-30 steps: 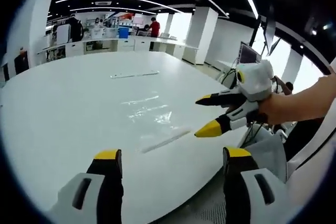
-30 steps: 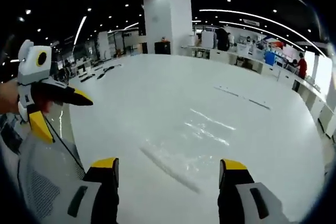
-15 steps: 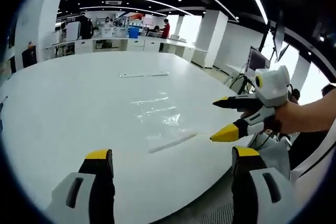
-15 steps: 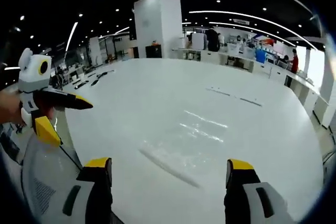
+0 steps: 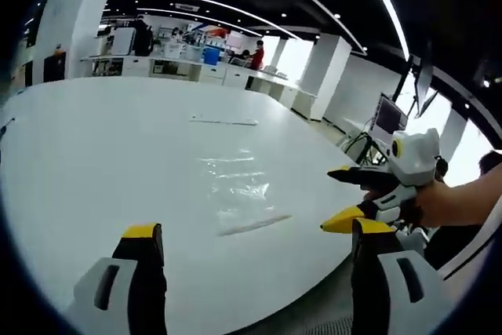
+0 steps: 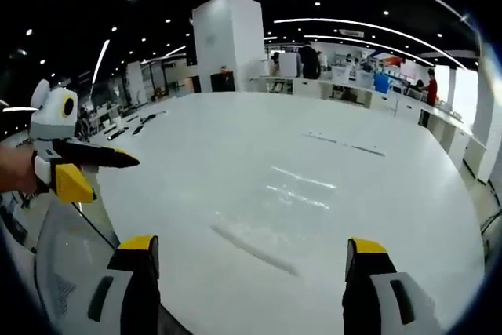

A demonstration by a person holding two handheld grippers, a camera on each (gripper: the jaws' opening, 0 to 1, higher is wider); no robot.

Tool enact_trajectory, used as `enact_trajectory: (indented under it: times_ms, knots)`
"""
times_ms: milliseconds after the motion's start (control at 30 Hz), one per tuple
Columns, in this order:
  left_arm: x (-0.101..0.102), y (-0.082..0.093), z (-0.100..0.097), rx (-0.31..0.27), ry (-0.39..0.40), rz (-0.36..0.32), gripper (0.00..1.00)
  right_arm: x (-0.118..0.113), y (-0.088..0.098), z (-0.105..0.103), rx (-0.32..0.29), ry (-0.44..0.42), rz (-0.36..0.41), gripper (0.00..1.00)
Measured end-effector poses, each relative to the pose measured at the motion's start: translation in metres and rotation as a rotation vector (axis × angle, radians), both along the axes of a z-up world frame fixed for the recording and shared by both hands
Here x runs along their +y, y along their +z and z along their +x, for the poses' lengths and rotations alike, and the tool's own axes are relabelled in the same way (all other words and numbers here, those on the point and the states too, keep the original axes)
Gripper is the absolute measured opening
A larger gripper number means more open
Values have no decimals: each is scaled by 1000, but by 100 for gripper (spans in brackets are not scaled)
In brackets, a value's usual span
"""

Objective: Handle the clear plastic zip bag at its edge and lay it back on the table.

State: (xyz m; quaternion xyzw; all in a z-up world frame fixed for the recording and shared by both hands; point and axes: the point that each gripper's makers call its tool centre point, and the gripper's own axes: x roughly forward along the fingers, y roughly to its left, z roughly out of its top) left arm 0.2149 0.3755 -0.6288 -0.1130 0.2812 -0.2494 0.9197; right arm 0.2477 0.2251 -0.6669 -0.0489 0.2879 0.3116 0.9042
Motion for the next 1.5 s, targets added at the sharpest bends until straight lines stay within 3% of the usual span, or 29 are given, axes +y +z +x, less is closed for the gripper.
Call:
enact_trajectory:
  times_ms: [133,700,867,1067,1500]
  knots:
    - [5,2,0,-9,23,-30,99,-2,0,-5,-9,-4,-3,100]
    - [7,-6,-7,-9,31,3,99,-11,0,-22,0,-32,2,100]
    - [10,-5,-8,-12,43,-5,99,-15,0,-29,-15,-18,-38,100]
    - [12,-10,-14,4,37,16,99,-16,-2,-33,1,-28,-27,100]
    - [15,-22,-27,5,13,66,99,-25,-8,-39,-26,-31,-49,100]
